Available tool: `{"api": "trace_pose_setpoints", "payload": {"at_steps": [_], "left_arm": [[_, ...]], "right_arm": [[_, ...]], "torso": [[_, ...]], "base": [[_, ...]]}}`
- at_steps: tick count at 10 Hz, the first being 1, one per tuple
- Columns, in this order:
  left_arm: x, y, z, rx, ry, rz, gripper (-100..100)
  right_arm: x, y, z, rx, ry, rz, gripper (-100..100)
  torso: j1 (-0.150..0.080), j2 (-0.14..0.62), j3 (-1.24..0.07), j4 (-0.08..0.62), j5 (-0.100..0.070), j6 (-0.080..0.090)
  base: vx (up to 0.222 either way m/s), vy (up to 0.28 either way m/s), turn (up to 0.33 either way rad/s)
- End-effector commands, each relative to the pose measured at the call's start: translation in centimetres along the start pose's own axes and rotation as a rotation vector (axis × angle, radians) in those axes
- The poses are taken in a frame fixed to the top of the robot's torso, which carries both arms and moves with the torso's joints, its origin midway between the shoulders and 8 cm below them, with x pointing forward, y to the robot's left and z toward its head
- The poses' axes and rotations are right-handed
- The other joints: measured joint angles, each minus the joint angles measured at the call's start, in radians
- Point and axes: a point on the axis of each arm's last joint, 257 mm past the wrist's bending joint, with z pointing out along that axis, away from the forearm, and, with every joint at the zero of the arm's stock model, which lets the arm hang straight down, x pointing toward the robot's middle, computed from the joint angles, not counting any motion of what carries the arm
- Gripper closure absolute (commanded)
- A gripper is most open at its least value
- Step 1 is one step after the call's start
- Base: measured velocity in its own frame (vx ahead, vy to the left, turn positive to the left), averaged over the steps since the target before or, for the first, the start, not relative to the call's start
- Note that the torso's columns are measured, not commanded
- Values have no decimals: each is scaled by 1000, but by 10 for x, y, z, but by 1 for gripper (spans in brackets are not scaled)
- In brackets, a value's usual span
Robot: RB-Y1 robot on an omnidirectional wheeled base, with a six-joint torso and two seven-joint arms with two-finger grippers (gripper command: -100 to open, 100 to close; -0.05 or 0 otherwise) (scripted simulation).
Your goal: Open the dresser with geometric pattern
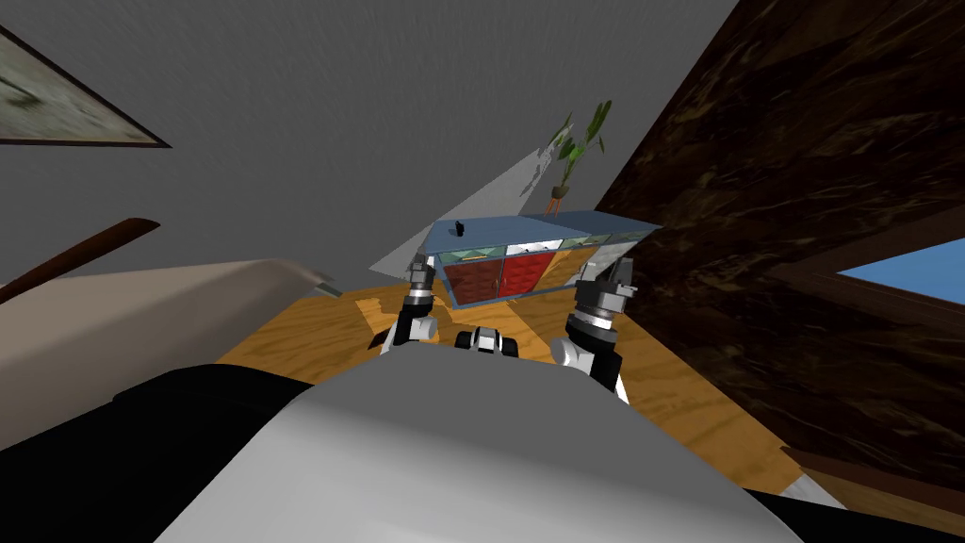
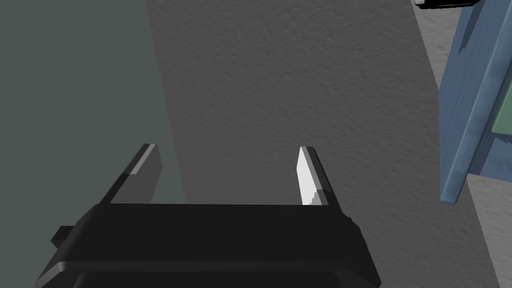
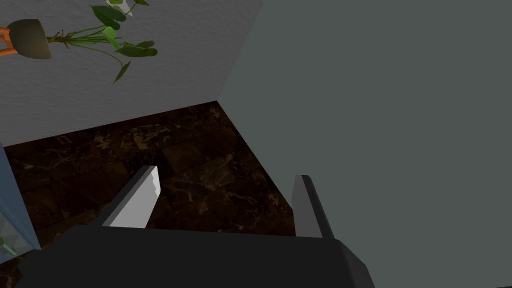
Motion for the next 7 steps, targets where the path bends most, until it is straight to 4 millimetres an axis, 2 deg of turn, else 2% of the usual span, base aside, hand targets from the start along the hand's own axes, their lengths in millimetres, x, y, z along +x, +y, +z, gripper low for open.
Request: {"api": "trace_pose_setpoints", "payload": {"at_steps": [1, 7], "left_arm": [[0, 0, 0, 0, 0, 0, 0], [0, 0, 0, 0, 0, 0, 0]], "right_arm": [[14, -4, 3, -11, 75, -84, -100], [40, -17, 8, -49, 177, -271, -100]], "torso": [[1, 9, -20, 10, 0, 0], [-1, 13, -25, 14, 0, 0]], "base": [[6, 35, -31], [9, 41, -29]]}}
